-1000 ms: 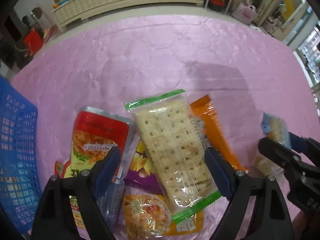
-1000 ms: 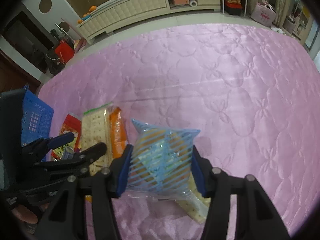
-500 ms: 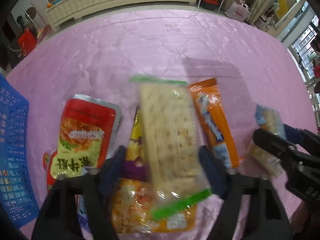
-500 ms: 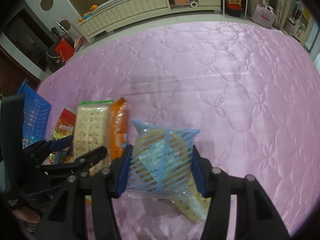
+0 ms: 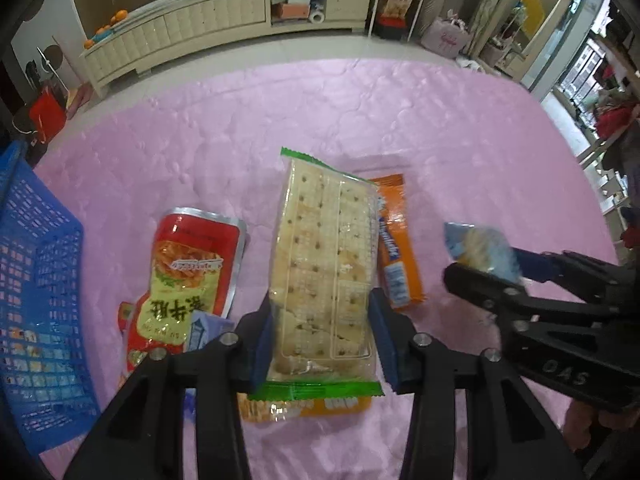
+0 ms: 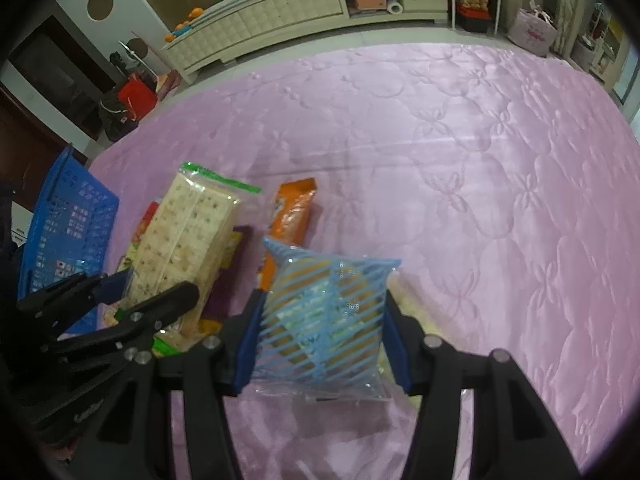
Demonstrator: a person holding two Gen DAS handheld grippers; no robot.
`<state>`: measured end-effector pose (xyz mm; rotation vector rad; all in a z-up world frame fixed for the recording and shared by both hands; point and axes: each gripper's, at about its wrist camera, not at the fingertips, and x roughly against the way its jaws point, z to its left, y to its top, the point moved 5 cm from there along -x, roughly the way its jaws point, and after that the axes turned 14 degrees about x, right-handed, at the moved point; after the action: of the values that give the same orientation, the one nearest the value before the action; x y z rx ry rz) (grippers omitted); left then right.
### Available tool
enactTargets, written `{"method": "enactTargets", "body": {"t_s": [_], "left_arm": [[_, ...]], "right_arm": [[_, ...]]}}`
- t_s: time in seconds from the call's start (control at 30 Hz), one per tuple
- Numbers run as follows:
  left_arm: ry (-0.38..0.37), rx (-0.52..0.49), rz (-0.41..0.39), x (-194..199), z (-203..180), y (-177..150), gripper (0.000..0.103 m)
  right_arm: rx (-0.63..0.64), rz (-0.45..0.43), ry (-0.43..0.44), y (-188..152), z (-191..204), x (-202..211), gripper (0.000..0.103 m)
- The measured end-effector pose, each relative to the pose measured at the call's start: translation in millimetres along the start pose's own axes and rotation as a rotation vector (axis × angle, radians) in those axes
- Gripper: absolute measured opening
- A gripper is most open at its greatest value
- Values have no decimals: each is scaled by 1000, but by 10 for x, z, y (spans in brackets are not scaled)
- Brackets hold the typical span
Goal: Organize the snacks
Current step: 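Grasp the green-edged saltine cracker pack with the left gripper while the right gripper holds its bag, then carry the cracker pack and blue bag over the blue basket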
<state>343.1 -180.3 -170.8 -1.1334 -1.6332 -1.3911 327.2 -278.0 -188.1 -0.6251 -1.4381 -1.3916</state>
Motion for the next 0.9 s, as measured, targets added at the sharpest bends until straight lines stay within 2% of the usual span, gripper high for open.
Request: {"method": "enactTargets", "body": {"t_s": [0.17, 0.33, 0.47, 0.57, 0.7, 0.9], "left_arm": [[-27, 9, -44, 395, 62, -48, 41], [-26, 8, -142, 948, 206, -151, 41], [-35, 22, -188, 1209, 367, -212, 41], [-44, 43, -221, 1435, 520, -254, 41], [-16, 51, -286, 1766, 768, -332, 41], [-17, 94, -327, 2125, 1151, -493, 41]], "right_arm": [[1, -32, -1, 21, 180, 291, 59], [27, -86, -8, 29, 418, 659, 59], [46, -123, 0, 17, 654, 910, 59], [66, -155, 6, 31, 865, 1090, 59], [105, -189, 8, 86, 1163, 1273, 59], [168, -227, 31, 179, 1665, 1426, 59]]}}
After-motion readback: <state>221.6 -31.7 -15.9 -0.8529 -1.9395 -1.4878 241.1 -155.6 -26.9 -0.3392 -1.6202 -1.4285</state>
